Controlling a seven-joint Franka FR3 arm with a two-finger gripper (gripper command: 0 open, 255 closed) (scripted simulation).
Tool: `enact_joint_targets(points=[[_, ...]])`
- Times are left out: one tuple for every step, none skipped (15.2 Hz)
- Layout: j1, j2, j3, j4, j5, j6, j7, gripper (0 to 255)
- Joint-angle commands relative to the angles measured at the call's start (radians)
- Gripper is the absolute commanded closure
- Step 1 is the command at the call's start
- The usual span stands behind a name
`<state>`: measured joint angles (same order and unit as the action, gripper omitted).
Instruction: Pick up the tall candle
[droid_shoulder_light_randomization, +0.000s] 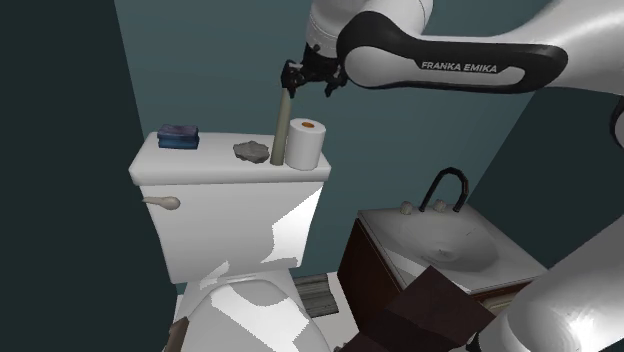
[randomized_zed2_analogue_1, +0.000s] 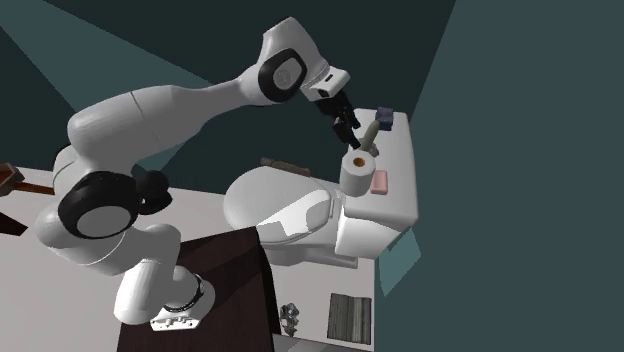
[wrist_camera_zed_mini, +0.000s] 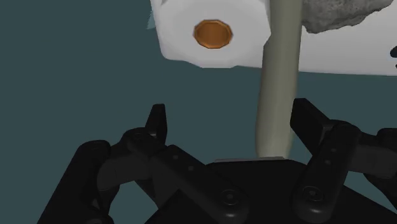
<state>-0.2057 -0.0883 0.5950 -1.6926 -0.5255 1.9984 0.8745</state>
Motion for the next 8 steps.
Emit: enact_joint_targets(points=[[0.006,0.080,0.035,0.095,-0.107,-0.029,0.082,0],[0.017,0.118,0.047,0.144,-0.159,-0.049,0.116,0],[0.031,0.158,0.057,0.195,-0.211,-0.071,0.146,0],[0.051,0.198,0.063,0.249,-0.264,-0.096,0.174,0],[0.074,0.240,0.067,0.305,-0.316,-0.122,0.198,0],[0.091,0.265,0.067,0.341,-0.347,-0.138,0.211,0],[0.089,0.258,0.063,0.321,-0.345,-0.125,0.218,0],[0.086,0.252,0.061,0.302,-0.343,-0.112,0.226,0]])
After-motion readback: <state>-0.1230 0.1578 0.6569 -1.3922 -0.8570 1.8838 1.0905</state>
